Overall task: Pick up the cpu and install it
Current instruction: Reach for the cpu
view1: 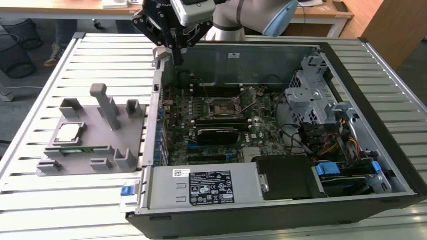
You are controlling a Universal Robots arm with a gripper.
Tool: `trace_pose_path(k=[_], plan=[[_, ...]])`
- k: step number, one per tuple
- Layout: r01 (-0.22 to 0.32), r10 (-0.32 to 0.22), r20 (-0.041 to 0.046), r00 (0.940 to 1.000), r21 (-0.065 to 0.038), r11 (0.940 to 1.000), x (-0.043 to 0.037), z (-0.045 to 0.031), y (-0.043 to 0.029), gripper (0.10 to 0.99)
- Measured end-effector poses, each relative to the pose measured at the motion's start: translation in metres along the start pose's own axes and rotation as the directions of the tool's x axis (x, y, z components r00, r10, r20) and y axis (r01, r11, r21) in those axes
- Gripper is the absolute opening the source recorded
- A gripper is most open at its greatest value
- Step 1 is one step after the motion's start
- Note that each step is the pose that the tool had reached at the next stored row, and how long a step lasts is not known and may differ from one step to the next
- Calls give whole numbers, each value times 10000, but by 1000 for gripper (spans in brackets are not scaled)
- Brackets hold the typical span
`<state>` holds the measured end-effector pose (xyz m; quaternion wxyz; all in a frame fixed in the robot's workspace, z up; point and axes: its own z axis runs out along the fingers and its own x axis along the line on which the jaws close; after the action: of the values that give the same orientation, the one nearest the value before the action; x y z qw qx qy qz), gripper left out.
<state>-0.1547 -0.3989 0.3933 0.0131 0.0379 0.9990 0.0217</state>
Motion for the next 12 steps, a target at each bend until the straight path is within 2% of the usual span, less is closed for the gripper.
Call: trace_pose_path(k=[12], plan=[[0, 0, 0, 10000, 0, 10000, 147, -4, -11, 106]])
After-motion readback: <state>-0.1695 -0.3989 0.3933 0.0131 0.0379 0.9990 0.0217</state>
